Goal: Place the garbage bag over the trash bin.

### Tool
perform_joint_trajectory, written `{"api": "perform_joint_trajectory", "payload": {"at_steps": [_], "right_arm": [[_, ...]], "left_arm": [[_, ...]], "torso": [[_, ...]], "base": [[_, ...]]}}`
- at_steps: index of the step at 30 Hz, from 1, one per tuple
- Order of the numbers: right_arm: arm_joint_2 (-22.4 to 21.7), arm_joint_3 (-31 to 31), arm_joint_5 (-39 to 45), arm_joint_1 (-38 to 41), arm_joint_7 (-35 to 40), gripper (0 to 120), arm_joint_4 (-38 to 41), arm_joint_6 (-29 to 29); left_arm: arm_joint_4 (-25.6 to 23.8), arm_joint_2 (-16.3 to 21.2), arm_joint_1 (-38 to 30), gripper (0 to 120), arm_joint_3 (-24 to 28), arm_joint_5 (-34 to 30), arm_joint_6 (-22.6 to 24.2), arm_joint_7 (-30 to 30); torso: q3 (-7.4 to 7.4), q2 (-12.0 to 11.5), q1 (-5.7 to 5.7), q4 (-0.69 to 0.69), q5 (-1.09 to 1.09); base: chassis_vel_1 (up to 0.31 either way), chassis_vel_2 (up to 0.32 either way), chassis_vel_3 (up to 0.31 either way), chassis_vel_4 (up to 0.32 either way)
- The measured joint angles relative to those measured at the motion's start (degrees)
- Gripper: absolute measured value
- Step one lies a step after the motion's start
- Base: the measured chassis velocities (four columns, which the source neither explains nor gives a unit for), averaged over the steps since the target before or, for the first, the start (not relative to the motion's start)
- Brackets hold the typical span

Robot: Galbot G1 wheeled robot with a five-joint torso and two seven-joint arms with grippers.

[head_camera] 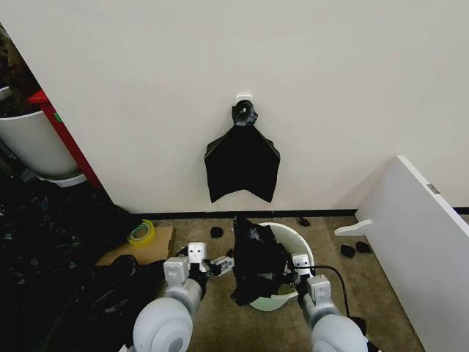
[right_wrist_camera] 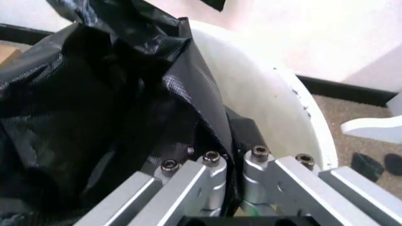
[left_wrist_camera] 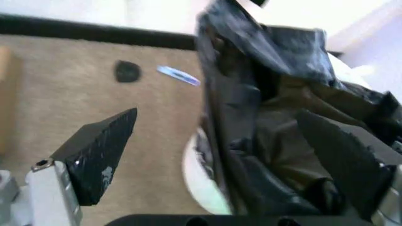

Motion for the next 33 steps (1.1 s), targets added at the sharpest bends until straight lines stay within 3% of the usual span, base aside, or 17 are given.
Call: {"api": "perform_joint_trajectory", "payload": {"at_steps": [7, 13, 29, 33], "right_arm": [[0.24, -0.16, -2.07, -0.89, -0.24, 0, 0.17, 0.43], [0.03, 0.04, -2.99, -0.7, -0.35, 0, 0.28, 0.38], [0.2, 0.22, -4.4, 0.58, -0.65, 0, -1.89, 0.14], [0.42, 0.15, -4.37, 1.06, -0.68, 0, -2.31, 0.14]], "left_arm": [[5.62, -3.15, -6.26, 100, 3.33, -3.17, 3.01, 1.07], [11.8, -4.88, -11.75, 100, 7.39, 2.81, 3.61, -0.19], [22.07, -9.34, -16.74, 100, 11.54, 6.56, 5.27, -1.12], [23.81, -10.26, -16.67, 95, 11.73, 7.34, 4.92, -1.3]], "torso": [[0.0, 0.0, 0.0, 0.0, 0.0], [0.0, 0.0, 0.0, 0.0, 0.0], [0.0, 0.0, 0.0, 0.0, -0.01], [0.0, 0.0, 0.0, 0.01, -0.01]], "base": [[0.0, 0.0, 0.0, 0.0], [0.0, 0.0, 0.0, 0.0], [0.0, 0.0, 0.0, 0.0], [0.0, 0.0, 0.0, 0.0]]}}
